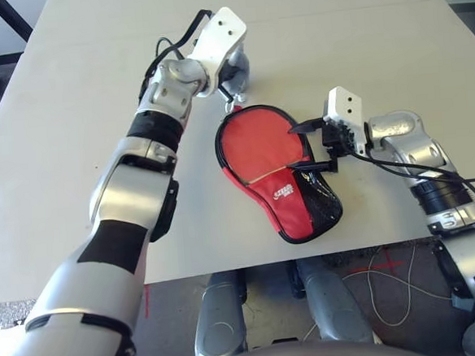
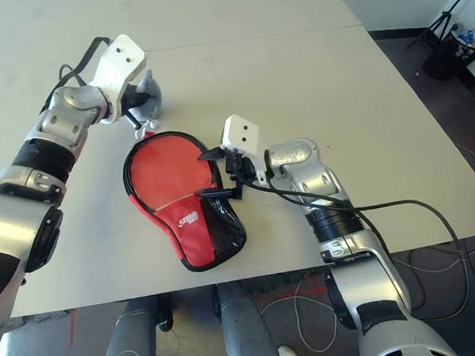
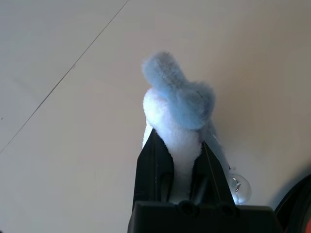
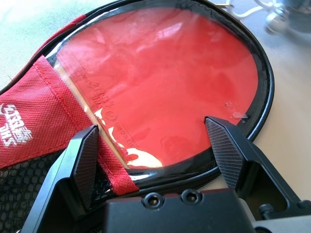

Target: Store the ping-pong paddle in its case and zip it.

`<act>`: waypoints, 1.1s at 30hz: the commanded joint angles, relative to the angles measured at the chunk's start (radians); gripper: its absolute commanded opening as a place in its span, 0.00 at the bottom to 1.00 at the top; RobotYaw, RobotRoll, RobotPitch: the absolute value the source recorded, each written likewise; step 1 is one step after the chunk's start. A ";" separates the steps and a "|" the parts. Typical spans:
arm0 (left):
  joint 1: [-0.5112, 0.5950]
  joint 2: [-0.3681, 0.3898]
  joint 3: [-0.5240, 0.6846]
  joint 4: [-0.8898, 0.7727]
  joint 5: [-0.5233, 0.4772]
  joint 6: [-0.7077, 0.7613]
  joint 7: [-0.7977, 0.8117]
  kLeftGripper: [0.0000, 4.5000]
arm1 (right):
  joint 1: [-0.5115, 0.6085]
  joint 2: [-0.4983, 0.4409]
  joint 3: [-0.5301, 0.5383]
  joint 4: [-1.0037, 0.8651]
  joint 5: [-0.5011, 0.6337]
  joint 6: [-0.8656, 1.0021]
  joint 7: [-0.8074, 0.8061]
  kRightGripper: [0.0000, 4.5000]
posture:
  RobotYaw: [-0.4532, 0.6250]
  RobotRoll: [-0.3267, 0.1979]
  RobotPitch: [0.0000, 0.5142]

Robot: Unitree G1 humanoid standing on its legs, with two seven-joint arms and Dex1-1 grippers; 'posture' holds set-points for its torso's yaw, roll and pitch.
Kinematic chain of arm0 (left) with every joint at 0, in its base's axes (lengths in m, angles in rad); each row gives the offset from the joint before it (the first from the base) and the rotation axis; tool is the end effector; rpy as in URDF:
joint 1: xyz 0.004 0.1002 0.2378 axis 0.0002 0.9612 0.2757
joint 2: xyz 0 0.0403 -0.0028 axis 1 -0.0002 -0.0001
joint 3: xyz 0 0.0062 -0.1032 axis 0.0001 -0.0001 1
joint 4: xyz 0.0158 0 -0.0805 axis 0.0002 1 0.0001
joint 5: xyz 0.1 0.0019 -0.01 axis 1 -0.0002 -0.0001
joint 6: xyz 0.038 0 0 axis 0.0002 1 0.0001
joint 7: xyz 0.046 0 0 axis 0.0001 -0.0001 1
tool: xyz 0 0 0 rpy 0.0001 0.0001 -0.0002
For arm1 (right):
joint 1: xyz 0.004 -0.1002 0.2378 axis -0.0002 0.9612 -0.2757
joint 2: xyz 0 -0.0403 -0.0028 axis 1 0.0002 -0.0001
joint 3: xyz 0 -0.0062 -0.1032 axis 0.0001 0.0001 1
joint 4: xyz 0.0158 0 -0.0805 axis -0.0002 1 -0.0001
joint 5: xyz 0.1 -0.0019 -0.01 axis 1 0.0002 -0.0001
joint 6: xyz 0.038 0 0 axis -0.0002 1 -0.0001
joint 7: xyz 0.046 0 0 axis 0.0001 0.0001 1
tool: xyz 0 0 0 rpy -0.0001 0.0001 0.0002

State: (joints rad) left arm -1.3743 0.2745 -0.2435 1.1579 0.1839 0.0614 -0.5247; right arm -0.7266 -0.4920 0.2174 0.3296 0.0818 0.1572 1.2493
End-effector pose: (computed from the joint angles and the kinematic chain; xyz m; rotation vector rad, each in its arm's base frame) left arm 0.3828 0.1245 0.2472 0.7213 0.0290 -0.5704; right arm 0.3204 -0.1826 0.1726 -0.5607 0.1398 1.3252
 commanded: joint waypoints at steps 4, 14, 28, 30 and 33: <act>-0.075 -0.109 0.030 0.084 0.006 -0.090 0.040 0.03 | 0.053 0.005 0.060 0.006 -0.026 0.030 0.005 1.00 | 0.38 0.62 0.54; -0.129 -0.266 0.040 0.118 0.018 -0.129 0.021 0.03 | 0.069 0.006 0.062 -0.021 -0.027 0.048 -0.009 1.00 | 0.35 0.62 0.53; -0.072 -0.395 0.065 0.075 -0.017 -0.083 -0.132 0.46 | 0.079 0.004 0.060 -0.025 -0.026 0.052 -0.026 1.00 | 0.35 0.62 0.55; -0.077 -0.390 0.072 0.069 -0.019 -0.078 -0.134 0.61 | 0.078 0.005 0.061 -0.021 -0.026 0.050 -0.027 1.00 | 0.35 0.62 0.55; -0.096 -0.367 0.087 0.058 -0.024 -0.075 -0.133 0.83 | 0.071 0.011 0.065 -0.008 -0.030 0.045 -0.027 1.00 | 0.36 0.62 0.54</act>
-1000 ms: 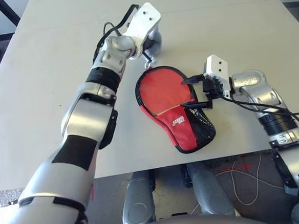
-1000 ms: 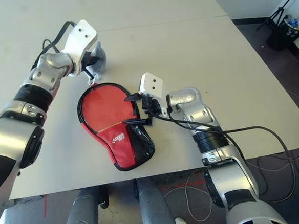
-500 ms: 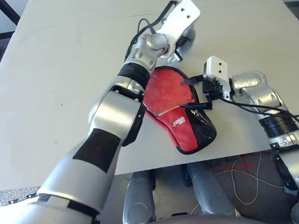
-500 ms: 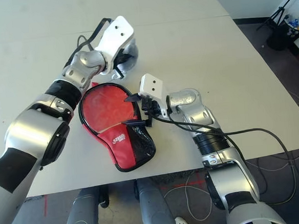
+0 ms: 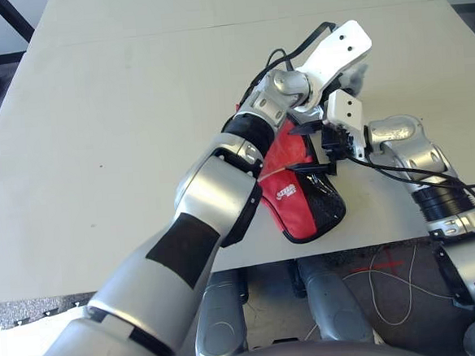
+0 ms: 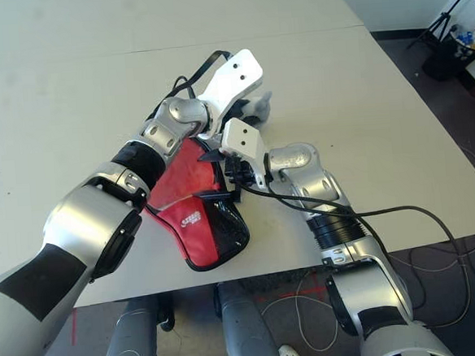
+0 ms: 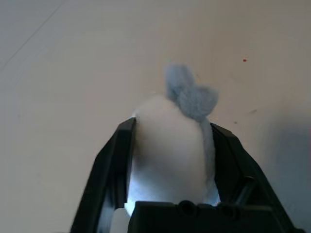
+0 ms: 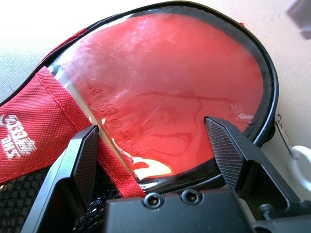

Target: Store the ping-pong paddle in its case and zip it.

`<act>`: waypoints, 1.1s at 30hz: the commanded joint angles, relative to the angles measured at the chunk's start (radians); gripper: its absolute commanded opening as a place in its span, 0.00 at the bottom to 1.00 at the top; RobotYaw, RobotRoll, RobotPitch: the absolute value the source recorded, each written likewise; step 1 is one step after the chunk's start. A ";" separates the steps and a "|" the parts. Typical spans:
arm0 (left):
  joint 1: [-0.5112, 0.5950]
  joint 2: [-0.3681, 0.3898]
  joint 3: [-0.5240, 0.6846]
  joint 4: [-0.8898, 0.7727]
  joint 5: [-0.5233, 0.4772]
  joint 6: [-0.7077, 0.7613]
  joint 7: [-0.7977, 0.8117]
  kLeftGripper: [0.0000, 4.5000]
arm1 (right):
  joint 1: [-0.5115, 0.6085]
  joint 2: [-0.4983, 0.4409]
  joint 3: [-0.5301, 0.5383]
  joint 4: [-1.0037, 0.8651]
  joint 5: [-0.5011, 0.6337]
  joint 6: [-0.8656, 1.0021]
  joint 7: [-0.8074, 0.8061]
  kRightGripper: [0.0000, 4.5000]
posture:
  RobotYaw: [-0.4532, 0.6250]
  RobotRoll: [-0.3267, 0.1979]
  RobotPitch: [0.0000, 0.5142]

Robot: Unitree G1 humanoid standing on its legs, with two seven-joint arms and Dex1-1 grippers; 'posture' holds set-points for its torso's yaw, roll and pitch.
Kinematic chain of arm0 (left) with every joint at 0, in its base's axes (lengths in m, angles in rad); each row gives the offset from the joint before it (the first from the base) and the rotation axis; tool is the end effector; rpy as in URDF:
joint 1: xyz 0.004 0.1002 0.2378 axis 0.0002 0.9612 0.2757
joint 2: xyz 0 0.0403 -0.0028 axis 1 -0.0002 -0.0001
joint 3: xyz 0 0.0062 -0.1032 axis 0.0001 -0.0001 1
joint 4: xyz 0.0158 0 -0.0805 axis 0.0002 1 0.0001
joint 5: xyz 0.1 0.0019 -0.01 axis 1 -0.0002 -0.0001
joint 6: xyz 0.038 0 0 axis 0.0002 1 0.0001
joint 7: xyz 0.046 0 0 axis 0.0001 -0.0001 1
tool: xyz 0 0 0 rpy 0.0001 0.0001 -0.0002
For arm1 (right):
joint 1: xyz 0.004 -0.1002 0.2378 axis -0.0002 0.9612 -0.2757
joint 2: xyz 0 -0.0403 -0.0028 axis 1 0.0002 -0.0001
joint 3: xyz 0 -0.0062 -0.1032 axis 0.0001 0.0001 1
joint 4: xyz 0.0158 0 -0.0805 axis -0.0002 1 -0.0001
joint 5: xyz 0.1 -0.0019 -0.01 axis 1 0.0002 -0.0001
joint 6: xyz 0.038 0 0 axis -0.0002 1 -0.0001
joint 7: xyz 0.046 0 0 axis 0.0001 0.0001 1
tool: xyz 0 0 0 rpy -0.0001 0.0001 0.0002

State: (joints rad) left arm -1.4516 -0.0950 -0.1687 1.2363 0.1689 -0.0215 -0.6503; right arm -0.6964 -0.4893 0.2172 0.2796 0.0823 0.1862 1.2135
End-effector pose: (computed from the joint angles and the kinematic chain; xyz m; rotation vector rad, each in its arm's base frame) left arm 0.3575 0.0000 0.2352 0.5889 -0.0702 -1.0575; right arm 0.3155 -0.1804 0.1695 -0.5513 0.1368 1.3009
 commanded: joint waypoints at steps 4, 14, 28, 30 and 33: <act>-0.051 0.027 0.033 -0.033 -0.025 0.016 -0.005 0.99 | 0.033 0.015 0.067 0.055 -0.033 0.010 0.010 1.00 | 0.37 0.62 0.55; -0.017 0.299 0.017 -0.127 0.001 -0.015 -0.141 0.99 | 0.030 0.016 0.066 0.071 -0.032 -0.007 0.012 1.00 | 0.40 0.62 0.55; 0.581 0.681 0.036 -0.944 -0.168 0.317 -0.489 0.99 | 0.039 0.026 0.070 0.078 -0.032 -0.015 0.013 1.00 | 0.44 0.62 0.56; 0.647 0.699 0.036 -1.045 -0.196 0.378 -0.500 0.99 | 0.037 0.027 0.071 0.082 -0.033 -0.018 0.014 1.00 | 0.44 0.62 0.56; 0.721 0.722 0.027 -1.149 -0.218 0.451 -0.504 0.99 | 0.033 0.030 0.071 0.088 -0.034 -0.020 0.014 1.00 | 0.44 0.62 0.55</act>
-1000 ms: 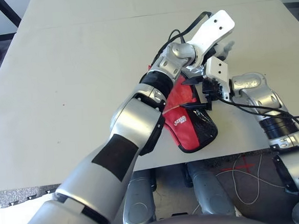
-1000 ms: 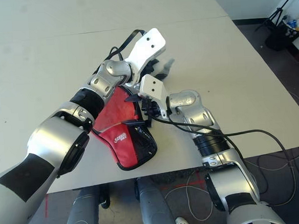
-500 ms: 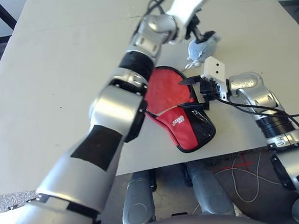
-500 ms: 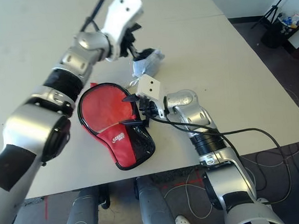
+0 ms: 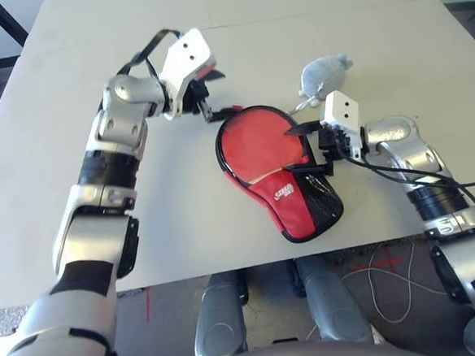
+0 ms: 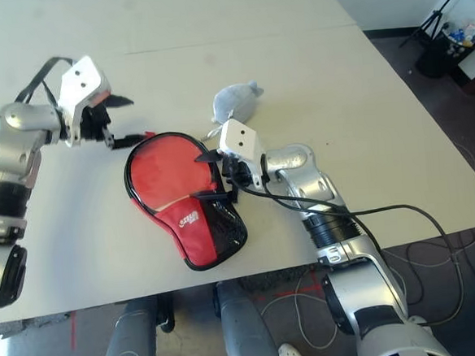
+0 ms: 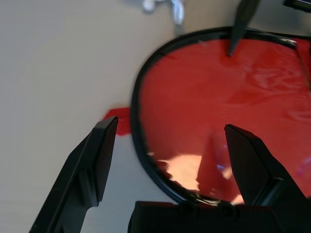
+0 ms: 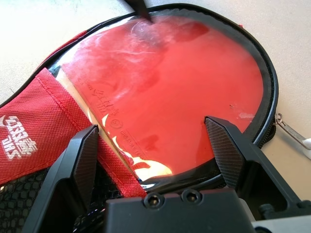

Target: Store the ping-pong paddle in its case and zip it.

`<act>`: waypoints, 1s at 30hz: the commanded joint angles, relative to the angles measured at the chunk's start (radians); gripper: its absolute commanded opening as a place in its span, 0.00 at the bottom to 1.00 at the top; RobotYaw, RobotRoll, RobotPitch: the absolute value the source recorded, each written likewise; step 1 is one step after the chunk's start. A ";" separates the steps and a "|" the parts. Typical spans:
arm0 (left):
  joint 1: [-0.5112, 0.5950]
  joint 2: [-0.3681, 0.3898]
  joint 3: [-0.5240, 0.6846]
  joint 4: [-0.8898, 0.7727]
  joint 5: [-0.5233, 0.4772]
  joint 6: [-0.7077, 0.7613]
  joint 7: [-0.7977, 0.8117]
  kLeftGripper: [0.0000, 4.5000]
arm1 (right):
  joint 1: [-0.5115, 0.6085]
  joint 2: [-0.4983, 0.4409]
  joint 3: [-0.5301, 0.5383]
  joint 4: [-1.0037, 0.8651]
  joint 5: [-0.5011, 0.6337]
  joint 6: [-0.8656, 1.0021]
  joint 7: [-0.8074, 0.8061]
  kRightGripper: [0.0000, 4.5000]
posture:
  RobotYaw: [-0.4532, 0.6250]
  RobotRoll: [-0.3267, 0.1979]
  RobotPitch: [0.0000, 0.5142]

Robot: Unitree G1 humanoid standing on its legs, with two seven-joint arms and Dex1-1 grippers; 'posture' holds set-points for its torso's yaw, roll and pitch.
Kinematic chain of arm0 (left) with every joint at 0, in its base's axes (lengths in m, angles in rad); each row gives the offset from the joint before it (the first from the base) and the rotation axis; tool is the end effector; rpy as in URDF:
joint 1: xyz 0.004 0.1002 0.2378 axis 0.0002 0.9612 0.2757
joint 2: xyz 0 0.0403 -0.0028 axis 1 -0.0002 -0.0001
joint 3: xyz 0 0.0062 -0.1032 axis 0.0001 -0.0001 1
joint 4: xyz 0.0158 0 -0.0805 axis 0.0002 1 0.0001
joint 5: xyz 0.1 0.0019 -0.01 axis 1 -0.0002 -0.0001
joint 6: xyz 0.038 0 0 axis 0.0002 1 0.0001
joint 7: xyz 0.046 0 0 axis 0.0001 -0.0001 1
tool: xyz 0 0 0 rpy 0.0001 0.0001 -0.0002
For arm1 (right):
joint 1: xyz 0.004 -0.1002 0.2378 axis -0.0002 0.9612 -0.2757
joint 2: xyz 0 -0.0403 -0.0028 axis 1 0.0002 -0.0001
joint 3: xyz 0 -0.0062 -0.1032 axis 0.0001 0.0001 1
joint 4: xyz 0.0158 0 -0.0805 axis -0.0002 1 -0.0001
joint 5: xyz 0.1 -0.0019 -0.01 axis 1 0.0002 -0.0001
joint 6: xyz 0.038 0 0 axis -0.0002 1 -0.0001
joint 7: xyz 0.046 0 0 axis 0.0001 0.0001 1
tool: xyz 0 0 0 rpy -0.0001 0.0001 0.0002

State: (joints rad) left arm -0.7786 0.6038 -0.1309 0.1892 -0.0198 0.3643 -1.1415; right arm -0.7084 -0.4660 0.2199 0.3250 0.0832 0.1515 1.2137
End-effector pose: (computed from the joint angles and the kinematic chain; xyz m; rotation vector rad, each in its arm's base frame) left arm 0.3129 0.2088 0.2205 0.6471 0.1489 -1.0406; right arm 0.3189 -0.1769 0.1655 -0.5368 0.1236 1.3130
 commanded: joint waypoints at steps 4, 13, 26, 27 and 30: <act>0.104 0.033 -0.036 -0.143 -0.020 0.087 0.014 0.99 | 0.042 0.010 0.069 0.045 -0.036 0.014 0.014 1.00 | 0.44 0.62 0.55; 0.145 0.039 -0.093 -0.124 -0.004 0.129 0.031 0.99 | 0.044 -0.001 0.062 0.034 -0.031 0.023 0.016 1.00 | 0.43 0.62 0.55; 0.154 0.040 -0.132 -0.084 0.003 0.139 0.042 0.99 | -0.149 -0.094 -0.084 0.040 0.112 0.125 0.076 1.00 | 0.41 0.62 0.55; 0.155 0.040 -0.133 -0.085 0.002 0.140 0.042 0.99 | -0.168 -0.098 -0.088 0.061 0.109 0.117 0.072 1.00 | 0.40 0.62 0.55; 0.157 0.040 -0.138 -0.089 0.001 0.142 0.040 0.99 | -0.280 -0.104 -0.113 0.230 0.074 0.064 0.017 1.00 | 0.40 0.62 0.55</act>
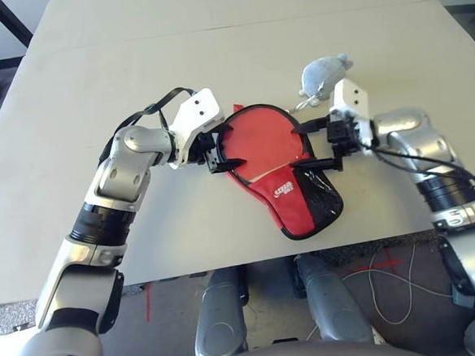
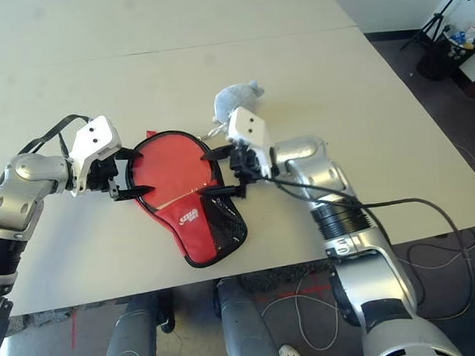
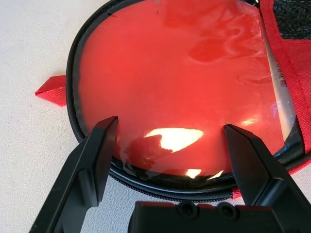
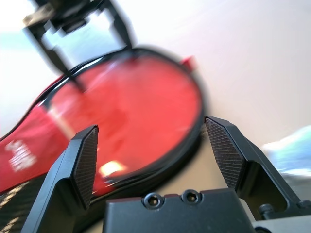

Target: Store the ping-pong paddle in its case and zip it.

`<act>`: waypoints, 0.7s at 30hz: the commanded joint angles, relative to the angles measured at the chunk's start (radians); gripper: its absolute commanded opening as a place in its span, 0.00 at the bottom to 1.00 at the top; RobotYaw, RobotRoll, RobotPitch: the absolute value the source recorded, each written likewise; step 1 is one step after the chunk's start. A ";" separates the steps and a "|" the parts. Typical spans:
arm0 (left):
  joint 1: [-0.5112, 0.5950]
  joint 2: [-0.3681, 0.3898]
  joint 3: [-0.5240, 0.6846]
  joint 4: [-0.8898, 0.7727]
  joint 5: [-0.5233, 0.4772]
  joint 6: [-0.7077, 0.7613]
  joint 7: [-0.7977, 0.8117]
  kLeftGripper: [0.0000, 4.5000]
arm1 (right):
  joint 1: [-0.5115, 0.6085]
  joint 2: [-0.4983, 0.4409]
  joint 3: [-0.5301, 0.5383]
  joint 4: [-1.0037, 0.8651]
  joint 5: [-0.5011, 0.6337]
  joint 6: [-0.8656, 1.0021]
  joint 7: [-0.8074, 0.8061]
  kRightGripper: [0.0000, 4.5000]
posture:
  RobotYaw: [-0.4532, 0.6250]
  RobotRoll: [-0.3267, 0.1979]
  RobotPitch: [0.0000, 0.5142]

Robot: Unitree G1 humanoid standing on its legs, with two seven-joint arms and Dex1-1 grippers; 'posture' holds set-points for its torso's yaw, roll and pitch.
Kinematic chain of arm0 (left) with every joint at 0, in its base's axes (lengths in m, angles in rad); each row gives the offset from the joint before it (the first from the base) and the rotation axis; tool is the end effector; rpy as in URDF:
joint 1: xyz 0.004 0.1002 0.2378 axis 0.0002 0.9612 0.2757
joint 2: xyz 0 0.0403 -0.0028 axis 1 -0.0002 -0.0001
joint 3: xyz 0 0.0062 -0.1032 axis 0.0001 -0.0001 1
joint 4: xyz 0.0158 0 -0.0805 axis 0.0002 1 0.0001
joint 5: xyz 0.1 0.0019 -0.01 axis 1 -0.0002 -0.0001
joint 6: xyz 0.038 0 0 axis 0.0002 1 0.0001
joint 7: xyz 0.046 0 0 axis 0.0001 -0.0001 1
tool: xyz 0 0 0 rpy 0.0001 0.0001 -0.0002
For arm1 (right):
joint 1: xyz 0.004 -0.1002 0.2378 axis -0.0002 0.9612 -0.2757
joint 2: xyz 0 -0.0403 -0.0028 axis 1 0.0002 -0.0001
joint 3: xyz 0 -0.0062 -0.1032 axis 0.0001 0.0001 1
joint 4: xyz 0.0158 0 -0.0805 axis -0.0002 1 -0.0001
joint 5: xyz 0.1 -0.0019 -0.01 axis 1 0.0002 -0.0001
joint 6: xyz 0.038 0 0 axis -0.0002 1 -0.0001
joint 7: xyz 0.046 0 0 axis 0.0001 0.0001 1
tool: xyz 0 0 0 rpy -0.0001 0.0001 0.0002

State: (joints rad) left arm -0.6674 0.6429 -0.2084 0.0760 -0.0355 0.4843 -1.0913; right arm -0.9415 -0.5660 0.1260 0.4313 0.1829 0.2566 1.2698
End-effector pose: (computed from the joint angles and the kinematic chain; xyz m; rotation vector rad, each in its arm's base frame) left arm 0.2993 0.2055 0.1936 0.6315 0.2999 -1.0354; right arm 0.3363 -0.2065 0.2370 -0.4933 0.0418 1.2235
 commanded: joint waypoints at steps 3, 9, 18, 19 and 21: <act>0.049 -0.002 -0.064 0.017 0.017 0.025 -0.009 0.99 | -0.145 0.000 -0.040 0.310 -0.060 -0.102 -0.124 1.00 | 0.40 0.62 0.55; 0.062 -0.004 -0.068 -0.011 0.012 0.038 -0.002 0.99 | -0.261 0.036 -0.086 0.596 -0.087 -0.161 -0.290 1.00 | 0.41 0.62 0.55; 0.121 0.002 -0.073 -0.116 -0.007 0.099 0.012 0.99 | -0.310 0.108 -0.221 0.787 -0.056 -0.152 -0.599 1.00 | 0.44 0.62 0.56; 0.126 0.004 -0.074 -0.123 -0.008 0.103 0.013 0.99 | -0.310 0.109 -0.239 0.796 -0.050 -0.149 -0.624 1.00 | 0.44 0.62 0.56; 0.135 0.008 -0.073 -0.137 -0.011 0.110 0.015 0.99 | -0.309 0.110 -0.266 0.807 -0.042 -0.145 -0.659 1.00 | 0.44 0.62 0.56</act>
State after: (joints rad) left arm -0.5889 0.6457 -0.2100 -0.0768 -0.0526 0.5580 -1.0604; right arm -1.2476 -0.4542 -0.1135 1.2117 0.1260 0.1007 0.6417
